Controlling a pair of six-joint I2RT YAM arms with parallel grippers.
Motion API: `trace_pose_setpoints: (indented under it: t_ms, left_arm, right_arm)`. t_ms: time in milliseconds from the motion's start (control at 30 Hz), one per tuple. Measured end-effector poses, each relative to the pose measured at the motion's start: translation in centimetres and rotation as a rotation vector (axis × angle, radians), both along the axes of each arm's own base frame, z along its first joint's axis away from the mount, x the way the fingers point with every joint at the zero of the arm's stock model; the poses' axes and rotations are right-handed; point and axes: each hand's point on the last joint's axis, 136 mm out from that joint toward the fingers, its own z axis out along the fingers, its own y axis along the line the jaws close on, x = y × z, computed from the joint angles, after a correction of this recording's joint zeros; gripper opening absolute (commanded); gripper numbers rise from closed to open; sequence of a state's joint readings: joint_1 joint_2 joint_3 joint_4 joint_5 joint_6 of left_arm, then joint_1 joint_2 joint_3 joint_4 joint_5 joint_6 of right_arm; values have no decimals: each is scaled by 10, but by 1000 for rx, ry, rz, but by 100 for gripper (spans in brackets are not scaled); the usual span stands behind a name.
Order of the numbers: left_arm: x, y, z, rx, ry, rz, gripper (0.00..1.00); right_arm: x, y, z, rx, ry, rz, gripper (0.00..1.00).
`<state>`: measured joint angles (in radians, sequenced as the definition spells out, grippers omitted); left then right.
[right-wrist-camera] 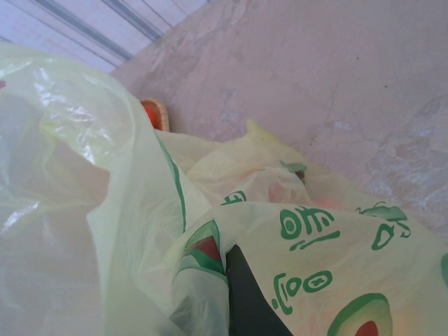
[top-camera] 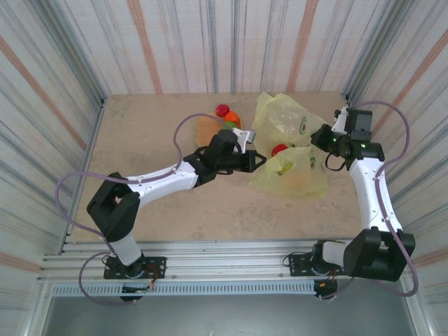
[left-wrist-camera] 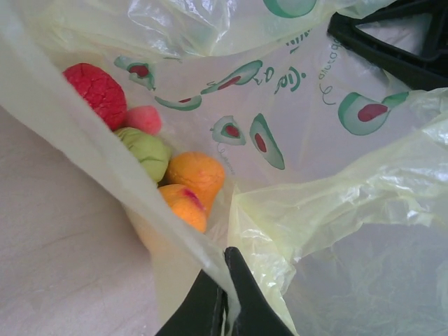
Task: Place the fruits into the plastic bag
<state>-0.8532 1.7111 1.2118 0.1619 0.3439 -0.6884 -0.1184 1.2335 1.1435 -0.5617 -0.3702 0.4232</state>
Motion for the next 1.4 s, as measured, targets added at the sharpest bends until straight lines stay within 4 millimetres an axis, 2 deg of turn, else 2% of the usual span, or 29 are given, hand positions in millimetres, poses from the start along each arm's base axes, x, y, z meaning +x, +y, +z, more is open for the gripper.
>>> trace_pose_setpoints:
  t_ms: [100, 200, 333, 500, 633, 733, 800, 867, 933, 1000, 1100, 1267, 1400]
  left_arm:
    - [-1, -1, 0, 0, -3, -9, 12]
    - [0, 0, 3, -2, -5, -15, 22]
    - [9, 7, 2, 7, -12, -10, 50]
    - [22, 29, -4, 68, -36, 13, 72]
    - [25, 52, 15, 88, -107, 30, 82]
    - [28, 72, 38, 74, -174, 65, 83]
    - [36, 90, 51, 69, -206, 117, 83]
    - [52, 107, 54, 80, -217, 184, 83]
    - [70, 125, 46, 119, -204, 253, 84]
    - [93, 140, 28, 186, -171, 319, 85]
    - [126, 149, -1, 289, -128, 377, 86]
    - [164, 145, -51, 447, -91, 383, 95]
    - [187, 136, -79, 513, -73, 359, 98]
  right_arm:
    - [0, -3, 0, -20, -2, -4, 1]
    - [0, -4, -1, -28, 1, -10, 1]
    - [1, -5, -4, -33, 11, -13, 1]
    - [2, -6, -5, -34, 15, -13, 1]
    - [3, -9, -8, -35, 21, -17, 1]
    - [3, -10, -9, -33, 24, -17, 1]
    - [3, -10, -10, -34, 25, -12, 1]
    - [4, -9, -11, -32, 27, -5, 1]
    - [4, -8, -12, -28, 30, 1, 1]
    - [5, -6, -13, -22, 33, 6, 1]
    - [5, -5, -14, -17, 36, 11, 1]
    - [5, -4, -14, -12, 35, 16, 1]
    - [5, -4, -13, -6, 34, 18, 1]
